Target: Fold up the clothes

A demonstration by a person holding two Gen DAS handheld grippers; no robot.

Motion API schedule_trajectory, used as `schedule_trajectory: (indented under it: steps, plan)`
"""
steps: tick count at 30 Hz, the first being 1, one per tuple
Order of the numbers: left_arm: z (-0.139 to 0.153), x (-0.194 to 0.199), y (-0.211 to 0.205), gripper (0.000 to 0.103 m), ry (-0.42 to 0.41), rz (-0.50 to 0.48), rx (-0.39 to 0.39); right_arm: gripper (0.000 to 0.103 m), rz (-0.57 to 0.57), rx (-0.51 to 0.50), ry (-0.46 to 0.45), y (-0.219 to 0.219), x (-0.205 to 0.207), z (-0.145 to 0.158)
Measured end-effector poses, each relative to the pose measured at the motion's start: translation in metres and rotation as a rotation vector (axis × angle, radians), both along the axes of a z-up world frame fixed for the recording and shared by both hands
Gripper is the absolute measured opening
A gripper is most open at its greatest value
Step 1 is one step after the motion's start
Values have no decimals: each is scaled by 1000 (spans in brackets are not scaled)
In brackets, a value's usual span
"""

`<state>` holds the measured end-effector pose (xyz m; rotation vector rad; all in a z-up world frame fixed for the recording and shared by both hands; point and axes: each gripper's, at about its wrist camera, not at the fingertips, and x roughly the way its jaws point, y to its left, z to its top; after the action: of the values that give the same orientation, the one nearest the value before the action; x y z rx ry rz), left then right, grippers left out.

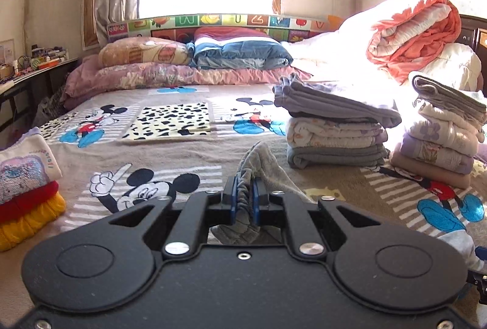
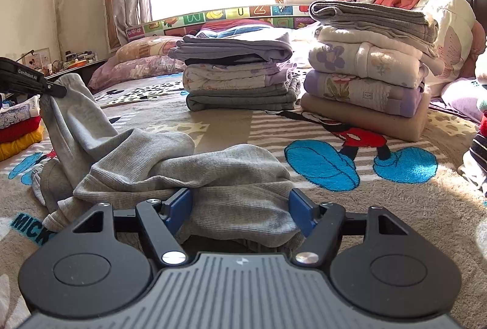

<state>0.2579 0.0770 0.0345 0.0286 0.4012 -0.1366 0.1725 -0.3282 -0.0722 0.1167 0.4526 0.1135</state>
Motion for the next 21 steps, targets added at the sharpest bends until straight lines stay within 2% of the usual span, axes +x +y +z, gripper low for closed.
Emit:
schedule_trajectory:
  steps: [6, 8, 11, 14, 17, 21]
  plan:
    - [5, -17, 28, 8, -130, 66, -62, 74, -1, 16, 0, 2, -3, 1]
    - [0, -14, 39, 8, -140, 80, -106, 80, -1, 28, -3, 3, -6, 2]
    - [-7, -4, 59, 8, -132, 106, -189, 83, 14, 37, -30, 5, -13, 9]
    - [-8, 5, 80, 8, -122, 131, -271, 86, 49, -50, -77, 16, -24, 17]
    - [-7, 11, 92, 8, -124, 144, -294, 86, 118, -241, -93, 41, -30, 20]
    - [-12, 16, 109, 8, -104, 144, -333, 84, 204, -437, -91, 70, -35, 15]
